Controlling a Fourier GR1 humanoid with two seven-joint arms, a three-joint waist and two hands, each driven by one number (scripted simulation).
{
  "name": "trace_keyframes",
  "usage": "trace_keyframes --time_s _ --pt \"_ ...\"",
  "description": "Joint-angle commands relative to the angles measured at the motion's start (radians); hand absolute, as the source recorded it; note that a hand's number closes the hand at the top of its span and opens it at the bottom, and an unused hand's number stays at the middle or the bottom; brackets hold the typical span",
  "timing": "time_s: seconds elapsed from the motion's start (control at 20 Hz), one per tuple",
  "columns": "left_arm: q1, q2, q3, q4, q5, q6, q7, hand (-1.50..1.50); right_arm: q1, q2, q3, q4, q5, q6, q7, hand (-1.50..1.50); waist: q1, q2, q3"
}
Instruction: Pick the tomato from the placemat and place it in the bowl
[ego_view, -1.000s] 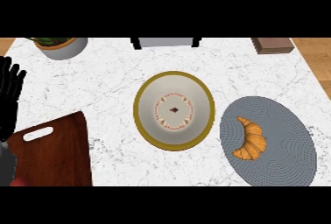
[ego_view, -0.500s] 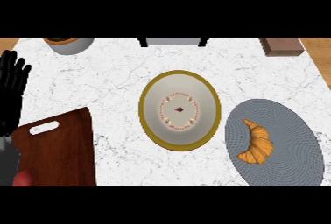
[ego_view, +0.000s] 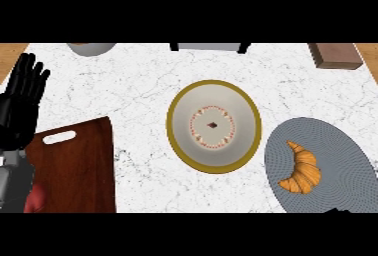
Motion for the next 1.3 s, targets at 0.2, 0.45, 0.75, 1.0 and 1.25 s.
trace_keyframes --time_s 0.2,0.45,0.75,1.0,1.25 --pt "-0.027 -0.023 -0.030 -0.002 -0.013 0.006 0.003 0.00 -0.398 0.000 0.090 -0.008 0.165 0.190 0.390 1.50 0.034 0.001 0.003" --pt "-0.022 -0.033 -0.018 0.053 -0.011 -0.004 -0.043 0.00 -0.751 0.000 0.153 0.218 0.157 0.239 0.677 1.50 0.014 -0.006 0.007" --pt "-0.048 -0.002 0.002 0.046 -0.008 0.000 0.009 0.00 -1.000 0.000 0.067 0.539 0.117 0.259 0.785 1.50 0.003 -0.011 0.011" --pt "0.004 -0.001 0.021 0.035 -0.001 -0.015 -0.042 0.00 -0.997 0.000 0.049 0.715 0.052 -0.046 0.823 -1.50 0.008 -0.011 0.013" --pt "-0.030 -0.028 -0.007 0.052 -0.019 0.007 -0.020 0.00 -1.066 0.000 -0.028 0.777 -0.071 -0.250 0.689 -1.50 -0.006 -0.010 0.014"
